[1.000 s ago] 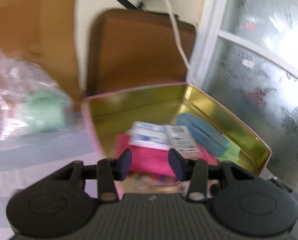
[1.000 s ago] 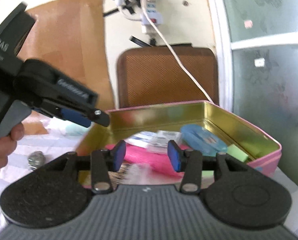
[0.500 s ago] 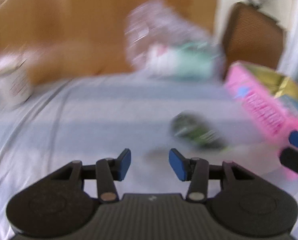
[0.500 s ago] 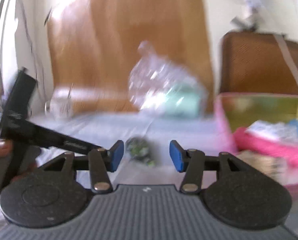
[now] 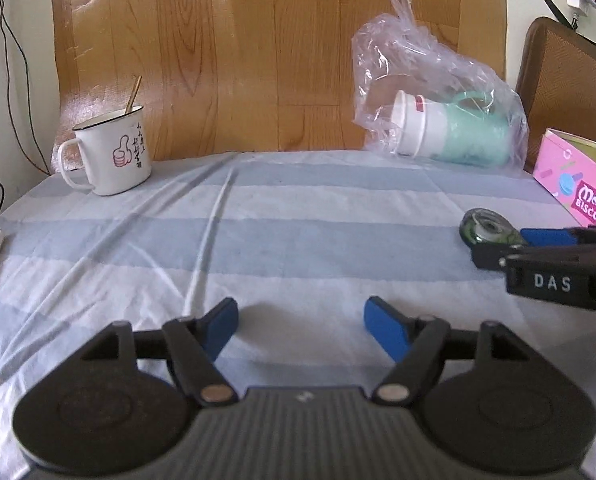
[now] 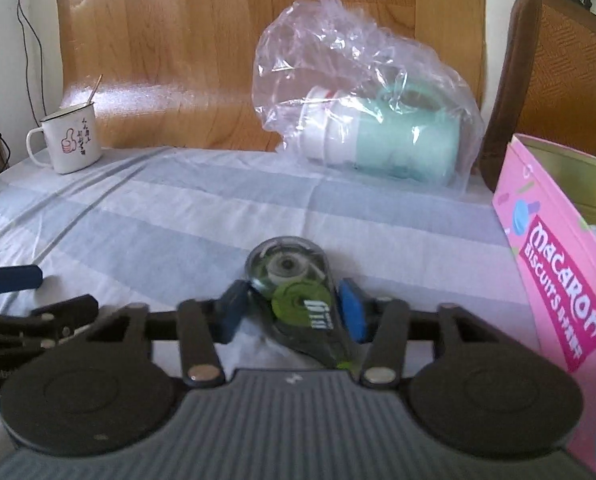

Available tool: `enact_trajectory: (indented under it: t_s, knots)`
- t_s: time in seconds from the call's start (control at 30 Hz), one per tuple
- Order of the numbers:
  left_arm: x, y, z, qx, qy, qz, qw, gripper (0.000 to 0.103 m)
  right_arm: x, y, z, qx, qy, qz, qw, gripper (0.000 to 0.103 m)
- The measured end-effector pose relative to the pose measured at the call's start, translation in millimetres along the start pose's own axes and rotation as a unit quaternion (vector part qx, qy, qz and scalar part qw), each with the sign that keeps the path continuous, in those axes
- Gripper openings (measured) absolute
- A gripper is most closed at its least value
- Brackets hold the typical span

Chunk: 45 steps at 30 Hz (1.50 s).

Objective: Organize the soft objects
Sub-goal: 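Grasp the green correction tape roller with the right gripper, then carry the tape roller with the right gripper into the pink tin and release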

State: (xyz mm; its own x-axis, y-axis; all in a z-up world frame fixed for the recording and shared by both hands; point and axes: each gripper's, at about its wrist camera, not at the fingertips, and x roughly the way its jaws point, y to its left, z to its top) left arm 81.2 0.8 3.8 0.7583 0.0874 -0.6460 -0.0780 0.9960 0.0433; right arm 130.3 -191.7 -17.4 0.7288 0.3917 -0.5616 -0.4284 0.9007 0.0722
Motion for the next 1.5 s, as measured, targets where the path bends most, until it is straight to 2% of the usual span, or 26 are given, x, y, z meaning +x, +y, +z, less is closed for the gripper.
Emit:
enact_trajectory:
  t_s: [0.13,0.5,0.6,0.67,0.83,0.93,1.0,1.1,1.17,1.23,1.33,1.4,1.5]
  knots:
    - [0.5,0.3,-2.1,-0.002,0.000,0.000,1.0000,0.073,-6.6,5.4,-4.4,-0.010,-0.001,0.006,1.000,0.044]
    - [-2.3,-0.6,-3.0,-0.001,-0.002,0.001,1.0000,0.073,-49.0,31.0,-36.0,-0.052,-0.003,0.061,0.997,0.044]
    - [-2.6,-0.3,-3.2,-0.001,-0.002,0.000,1.0000,0.073,-63.5,30.8,-47.0,-0.042,-0.006,0.078,0.996,0.045]
    - [-3.3,-0.4,-3.7,-0.001,-0.003,0.000,1.0000,0.073,-75.8,35.9,-56.5,-0.063,-0.014,0.071,0.995,0.044]
    - [-4.9,-1.2,-4.7,0.000,-0.003,-0.001,1.0000,0.073,-108.8,34.5,-81.3,-0.069,-0.015,0.079,0.994,0.044]
    - [-8.0,-3.0,-7.0,-0.001,-0.004,-0.001,1.0000,0.073,-130.8,25.1,-99.7,-0.058,-0.028,0.070,0.995,0.044]
    - [-10.1,-3.6,-8.6,0.001,-0.004,-0.004,1.0000,0.073,-142.7,10.6,-110.7,-0.027,-0.037,0.054,0.998,0.044]
    - [-15.3,-6.8,-12.3,0.008,-0.004,-0.005,1.0000,0.073,-156.8,-9.4,-125.9,0.004,-0.055,-0.007,0.998,0.044]
    - [-21.7,-12.0,-16.5,0.012,-0.002,-0.010,0.9999,0.073,-164.4,-21.4,-133.3,0.032,-0.065,-0.021,0.997,0.045]
    - [-31.1,-21.5,-21.5,0.014,0.003,-0.032,0.9994,0.073,-171.5,-28.0,-141.6,0.047,-0.073,-0.019,0.996,0.047]
    - [-54.8,-48.7,-28.9,0.033,0.009,-0.101,0.9943,0.071,-177.7,-26.7,-147.7,0.036,-0.074,-0.020,0.996,0.053]
    - [-70.1,-71.3,-32.4,0.052,0.023,-0.154,0.9864,0.070,-179.7,-26.1,-151.2,0.029,-0.076,-0.023,0.996,0.053]
    - [-82.7,-100.3,-35.0,0.068,0.069,-0.237,0.9666,0.069,-182.4,-28.6,-155.4,0.028,-0.083,-0.019,0.996,0.053]
